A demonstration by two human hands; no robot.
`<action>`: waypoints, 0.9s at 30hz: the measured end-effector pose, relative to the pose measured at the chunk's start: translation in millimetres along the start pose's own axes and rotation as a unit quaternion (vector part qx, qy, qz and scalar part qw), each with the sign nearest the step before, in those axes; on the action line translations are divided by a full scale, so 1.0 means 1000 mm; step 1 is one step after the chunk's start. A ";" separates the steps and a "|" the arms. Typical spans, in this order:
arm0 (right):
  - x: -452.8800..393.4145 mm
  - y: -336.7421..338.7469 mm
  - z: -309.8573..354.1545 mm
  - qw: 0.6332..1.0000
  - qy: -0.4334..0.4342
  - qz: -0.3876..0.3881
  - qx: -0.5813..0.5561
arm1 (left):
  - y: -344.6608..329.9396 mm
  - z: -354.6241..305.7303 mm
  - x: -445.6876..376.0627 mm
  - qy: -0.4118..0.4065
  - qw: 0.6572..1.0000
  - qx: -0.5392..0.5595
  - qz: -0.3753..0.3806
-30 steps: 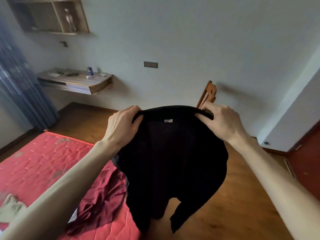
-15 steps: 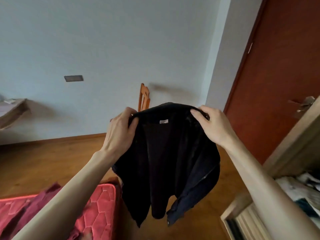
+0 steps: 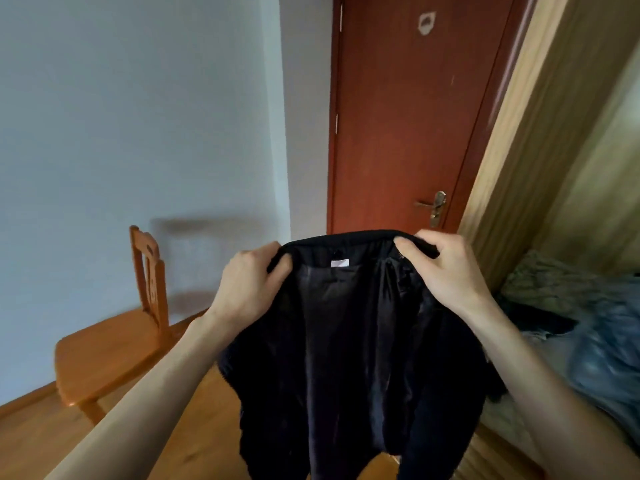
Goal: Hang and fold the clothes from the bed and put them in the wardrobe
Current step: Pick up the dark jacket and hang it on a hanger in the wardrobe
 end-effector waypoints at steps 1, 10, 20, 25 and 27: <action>-0.004 0.007 -0.003 1.000 -0.010 -0.008 -0.004 | -0.006 -0.002 -0.012 -0.011 1.000 0.015 0.012; -0.035 0.087 -0.019 0.988 -0.107 -0.098 -0.048 | -0.069 -0.037 -0.093 -0.126 0.937 0.272 0.176; -0.033 0.179 -0.040 0.974 -0.116 -0.191 -0.024 | -0.128 -0.117 -0.168 -0.203 0.902 0.319 0.210; -0.042 0.218 -0.052 0.972 -0.113 -0.208 -0.008 | -0.157 -0.156 -0.198 -0.155 0.890 0.365 0.224; -0.047 0.238 -0.057 0.969 -0.112 -0.222 -0.008 | -0.161 -0.178 -0.209 -0.162 0.875 0.386 0.243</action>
Point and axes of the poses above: each hand's wrist, its own x-axis away from the middle knuckle, its own y-axis out of the back of the hand, z = x × y, the point moved 6 cm from there along -x, towards the middle knuckle, and after that the axes turned 7 degrees about -y, right-handed, at the moved point
